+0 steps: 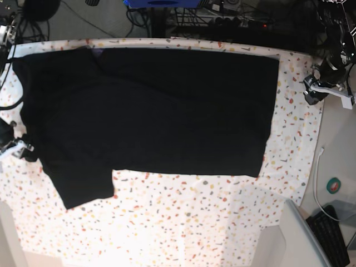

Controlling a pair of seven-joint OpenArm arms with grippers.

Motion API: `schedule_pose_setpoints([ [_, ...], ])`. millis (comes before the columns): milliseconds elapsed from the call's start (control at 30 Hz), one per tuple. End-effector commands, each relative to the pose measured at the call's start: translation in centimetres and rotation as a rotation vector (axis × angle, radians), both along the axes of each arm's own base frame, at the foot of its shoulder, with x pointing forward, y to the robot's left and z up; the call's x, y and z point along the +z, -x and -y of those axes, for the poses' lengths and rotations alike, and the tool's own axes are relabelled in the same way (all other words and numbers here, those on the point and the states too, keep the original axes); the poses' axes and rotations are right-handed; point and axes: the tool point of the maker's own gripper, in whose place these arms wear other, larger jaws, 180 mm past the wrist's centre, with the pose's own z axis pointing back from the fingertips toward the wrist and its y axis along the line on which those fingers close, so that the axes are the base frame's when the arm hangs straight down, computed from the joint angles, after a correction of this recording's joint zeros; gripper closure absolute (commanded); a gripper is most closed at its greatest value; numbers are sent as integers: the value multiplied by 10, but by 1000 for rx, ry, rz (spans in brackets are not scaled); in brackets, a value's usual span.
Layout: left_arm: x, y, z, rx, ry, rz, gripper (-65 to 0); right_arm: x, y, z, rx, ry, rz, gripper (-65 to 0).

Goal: Layout the t-shirt on the table in an organized manner, then fold the t-shirt properly
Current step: 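Grasp the shirt's side edge near the hem with the right gripper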

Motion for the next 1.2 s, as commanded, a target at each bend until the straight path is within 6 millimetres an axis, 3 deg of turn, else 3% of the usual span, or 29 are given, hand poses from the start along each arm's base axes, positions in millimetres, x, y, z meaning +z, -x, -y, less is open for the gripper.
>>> schedule_pose_setpoints([
  [0,13,-7,-9,-8,-33,34,-321,13,-9,23,-61,33,23,-285],
  [67,13,-7,-9,-8,-33,34,-321,12,-8,31,-110,44,8,-285],
  [300,16,-9,-10,-11,-38,38,-321,22,-5,29,-82,85,39,-272],
  [367,16,-9,-11,-12,-40,40,-321,22,-5,30,-85,86,37,-177],
  [433,17,-10,-11,-13,-41,41,-321,25,-5,37,-94,98,36,0],
  [633,17,-10,-10,-13,-39,42,-329,22,-10,69,-269,120,10,0],
  [667,16,-10,-10,-12,-38,42,-329,20,-10,70,-275,117,10,-47],
  [733,16,-10,-9,-13,-37,41,-329,13,-10,66,-262,117,-12,-204],
  [767,15,-9,-10,-12,-36,39,-329,10,-8,66,-252,125,-26,-237],
  [1067,15,-9,-11,-10,-38,39,-329,-16,-8,48,-168,155,-120,-254],
  [1167,15,-9,-11,-10,-38,37,-329,-16,-9,47,-168,153,-117,-324],
])
